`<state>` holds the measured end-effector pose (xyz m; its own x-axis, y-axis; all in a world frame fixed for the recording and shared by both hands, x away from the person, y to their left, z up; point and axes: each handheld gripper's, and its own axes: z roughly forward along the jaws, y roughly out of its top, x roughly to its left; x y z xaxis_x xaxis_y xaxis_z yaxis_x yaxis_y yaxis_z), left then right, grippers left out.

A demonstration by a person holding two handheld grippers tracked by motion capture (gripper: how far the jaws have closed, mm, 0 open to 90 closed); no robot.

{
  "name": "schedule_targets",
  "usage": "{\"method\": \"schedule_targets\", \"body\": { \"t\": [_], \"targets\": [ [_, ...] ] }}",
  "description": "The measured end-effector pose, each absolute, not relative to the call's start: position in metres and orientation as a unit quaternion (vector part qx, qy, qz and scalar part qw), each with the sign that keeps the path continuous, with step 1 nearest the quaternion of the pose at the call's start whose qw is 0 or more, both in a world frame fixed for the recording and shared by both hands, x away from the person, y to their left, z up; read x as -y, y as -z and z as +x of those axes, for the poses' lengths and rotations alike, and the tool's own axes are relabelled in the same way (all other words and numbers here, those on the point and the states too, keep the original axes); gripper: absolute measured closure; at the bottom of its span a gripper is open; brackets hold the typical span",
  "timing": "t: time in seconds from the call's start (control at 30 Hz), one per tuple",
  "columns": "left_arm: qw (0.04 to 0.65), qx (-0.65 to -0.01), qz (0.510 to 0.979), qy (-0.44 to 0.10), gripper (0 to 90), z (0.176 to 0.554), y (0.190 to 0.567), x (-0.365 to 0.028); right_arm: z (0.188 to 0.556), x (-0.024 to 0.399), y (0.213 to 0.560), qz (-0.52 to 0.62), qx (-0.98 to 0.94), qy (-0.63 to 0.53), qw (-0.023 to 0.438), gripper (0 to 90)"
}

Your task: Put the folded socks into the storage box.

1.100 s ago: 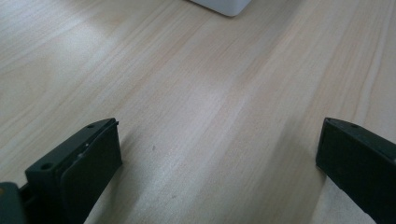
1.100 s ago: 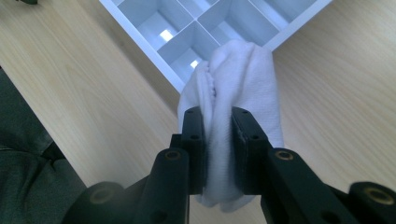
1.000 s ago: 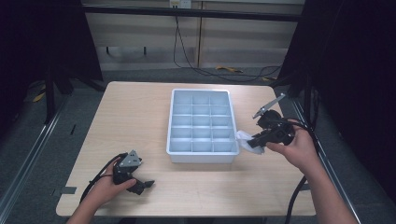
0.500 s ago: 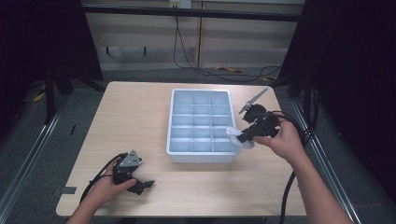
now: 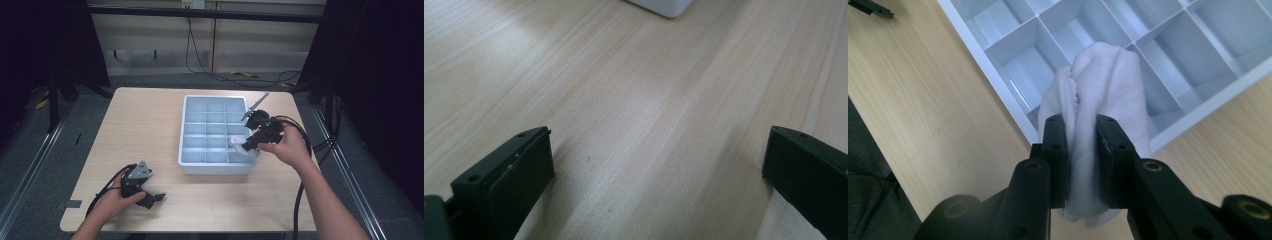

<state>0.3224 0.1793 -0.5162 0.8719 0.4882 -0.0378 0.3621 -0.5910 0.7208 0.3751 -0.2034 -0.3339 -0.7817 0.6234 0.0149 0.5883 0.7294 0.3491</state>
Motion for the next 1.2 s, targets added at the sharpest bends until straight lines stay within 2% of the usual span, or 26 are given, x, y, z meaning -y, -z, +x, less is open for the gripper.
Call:
{"method": "schedule_targets", "body": {
  "t": [0.47,1.2],
  "targets": [
    [0.384,-0.240,0.888,-0.080,0.0,0.322,0.516,-0.179,0.382,0.184,0.352,0.313,-0.933,-0.173,0.042,76.0],
    [0.384,-0.241,0.888,-0.080,0.0,0.322,0.516,-0.179,0.382,0.190,0.372,0.306,-0.939,-0.153,0.031,75.1]
  ]
}}
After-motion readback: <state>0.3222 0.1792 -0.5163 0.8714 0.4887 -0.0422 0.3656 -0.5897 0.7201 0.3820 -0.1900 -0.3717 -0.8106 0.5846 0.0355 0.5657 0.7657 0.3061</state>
